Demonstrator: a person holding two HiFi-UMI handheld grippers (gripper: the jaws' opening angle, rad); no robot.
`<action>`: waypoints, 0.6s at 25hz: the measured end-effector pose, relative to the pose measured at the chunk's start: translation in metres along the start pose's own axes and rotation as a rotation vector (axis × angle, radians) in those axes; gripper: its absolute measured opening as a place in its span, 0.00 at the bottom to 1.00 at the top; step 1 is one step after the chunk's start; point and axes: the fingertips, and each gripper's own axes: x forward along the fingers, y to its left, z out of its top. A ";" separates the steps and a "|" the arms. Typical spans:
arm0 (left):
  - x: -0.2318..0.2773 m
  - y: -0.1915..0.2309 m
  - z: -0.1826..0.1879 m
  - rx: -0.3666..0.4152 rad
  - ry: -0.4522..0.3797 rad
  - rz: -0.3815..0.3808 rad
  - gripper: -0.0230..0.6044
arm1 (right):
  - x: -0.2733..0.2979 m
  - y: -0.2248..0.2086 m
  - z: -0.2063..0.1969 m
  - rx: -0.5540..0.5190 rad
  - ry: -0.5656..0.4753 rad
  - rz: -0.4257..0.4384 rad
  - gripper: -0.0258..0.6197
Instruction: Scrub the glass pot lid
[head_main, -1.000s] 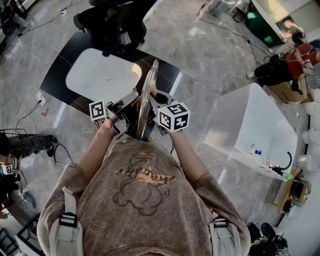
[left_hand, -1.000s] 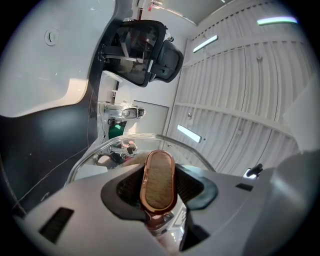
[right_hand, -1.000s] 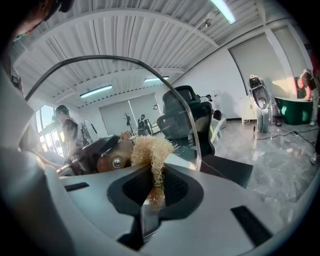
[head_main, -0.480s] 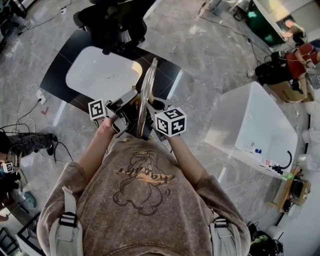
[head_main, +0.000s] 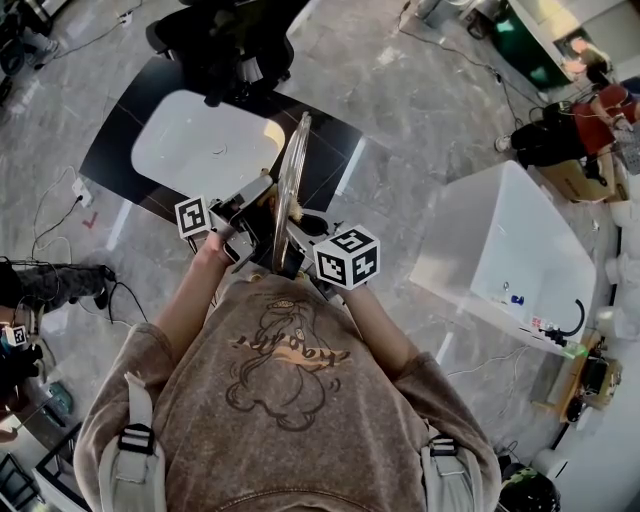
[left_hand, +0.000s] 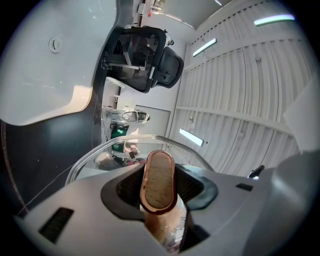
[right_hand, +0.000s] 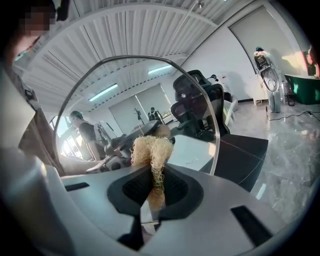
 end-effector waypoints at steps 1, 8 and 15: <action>-0.001 0.000 0.000 0.000 0.000 0.001 0.33 | -0.003 0.005 0.001 -0.004 0.001 0.013 0.11; -0.003 0.000 -0.003 -0.009 0.009 -0.006 0.33 | -0.020 0.033 0.023 -0.033 -0.034 0.065 0.11; -0.010 0.004 -0.005 -0.020 0.012 0.007 0.33 | -0.033 0.049 0.053 -0.054 -0.103 0.096 0.11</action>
